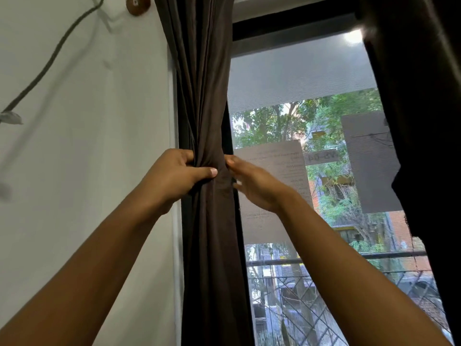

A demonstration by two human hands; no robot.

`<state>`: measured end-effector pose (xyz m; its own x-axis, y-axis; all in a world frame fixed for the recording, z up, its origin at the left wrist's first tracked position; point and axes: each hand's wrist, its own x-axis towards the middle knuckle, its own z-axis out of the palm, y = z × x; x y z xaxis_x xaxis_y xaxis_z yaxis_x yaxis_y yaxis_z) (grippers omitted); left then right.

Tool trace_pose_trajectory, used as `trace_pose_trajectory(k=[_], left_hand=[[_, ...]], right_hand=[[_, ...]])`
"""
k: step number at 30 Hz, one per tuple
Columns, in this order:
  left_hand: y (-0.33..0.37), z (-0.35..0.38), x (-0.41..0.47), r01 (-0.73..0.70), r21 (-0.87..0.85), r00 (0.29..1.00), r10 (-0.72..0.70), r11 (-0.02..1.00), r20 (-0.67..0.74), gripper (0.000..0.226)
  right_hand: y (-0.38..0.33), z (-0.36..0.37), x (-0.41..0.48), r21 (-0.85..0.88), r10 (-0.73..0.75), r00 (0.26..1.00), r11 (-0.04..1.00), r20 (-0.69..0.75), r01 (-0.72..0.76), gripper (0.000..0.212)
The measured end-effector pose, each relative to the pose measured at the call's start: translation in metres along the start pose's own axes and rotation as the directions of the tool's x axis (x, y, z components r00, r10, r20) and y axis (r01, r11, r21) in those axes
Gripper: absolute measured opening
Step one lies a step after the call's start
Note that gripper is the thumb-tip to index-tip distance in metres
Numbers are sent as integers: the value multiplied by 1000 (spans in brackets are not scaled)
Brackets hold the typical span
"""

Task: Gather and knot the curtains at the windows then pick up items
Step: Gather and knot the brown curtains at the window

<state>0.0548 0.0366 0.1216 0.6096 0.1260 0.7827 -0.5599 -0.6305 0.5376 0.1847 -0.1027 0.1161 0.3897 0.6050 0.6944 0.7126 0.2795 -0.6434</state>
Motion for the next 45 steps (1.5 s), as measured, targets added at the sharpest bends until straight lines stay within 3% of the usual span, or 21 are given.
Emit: trace_pose_trajectory(k=[3, 6, 10, 12, 14, 16, 17, 20, 21, 28, 31, 33, 35, 37, 41, 45], left_hand=[[0, -5, -2, 46, -37, 998, -45, 998, 35, 36], [1, -12, -2, 82, -74, 995, -77, 994, 70, 30], [-1, -15, -3, 77, -42, 996, -75, 996, 49, 37], [-2, -11, -4, 55, -16, 998, -55, 998, 12, 40], [-3, -7, -4, 25, -2, 1000, -25, 1000, -19, 44], [-1, -5, -4, -12, 3, 999, 12, 1000, -37, 43], [0, -4, -4, -30, -3, 999, 30, 1000, -43, 42], [1, -2, -5, -60, -14, 996, 59, 998, -64, 41], [0, -2, -5, -64, -12, 996, 63, 998, -70, 42], [0, 3, -4, -111, 27, 990, 113, 994, -83, 33], [3, 2, -4, -125, 17, 991, 126, 992, -45, 27], [4, 0, -5, -142, 29, 989, 142, 989, -28, 19], [4, -2, -7, -148, 39, 989, 149, 988, -16, 15], [2, -5, -9, -134, 20, 991, 134, 991, -15, 14], [-7, -7, -18, -128, -24, 992, 127, 991, -19, 13], [-21, -11, -33, -97, -248, 993, 78, 964, -83, 14]], right_hand=[[6, 4, 9, 276, 66, 985, 955, 158, -108, 44], [14, 2, 7, 331, 25, 992, 941, 126, -66, 45], [5, -1, -9, 108, -28, 999, 994, 47, 22, 14], [-10, -1, -20, -233, -110, 992, 968, -66, 92, 17], [-24, 3, -29, -667, -291, 946, 735, -142, 126, 15], [-29, 8, -36, -866, -459, 875, 490, -156, 102, 14], [-29, 9, -40, -884, -516, 840, 456, -167, 104, 14], [-22, 3, -53, -839, -559, 795, 530, -235, 125, 10], [-19, 2, -57, -860, -592, 778, 491, -210, 141, 10], [-17, 7, -80, -994, -834, 546, -20, 78, 110, 8], [-42, 12, -69, -953, -792, 532, -225, 300, 201, 9], [-59, 15, -53, -901, -665, 608, -308, 434, 306, 12], [-74, 16, -38, -866, -509, 701, -308, 500, 394, 18], [-84, 16, -25, -845, -399, 747, -312, 532, 435, 22], [-95, 17, -7, -806, -239, 787, -352, 569, 476, 14], [-92, 16, 0, -786, -258, 756, -364, 601, 500, 14]])
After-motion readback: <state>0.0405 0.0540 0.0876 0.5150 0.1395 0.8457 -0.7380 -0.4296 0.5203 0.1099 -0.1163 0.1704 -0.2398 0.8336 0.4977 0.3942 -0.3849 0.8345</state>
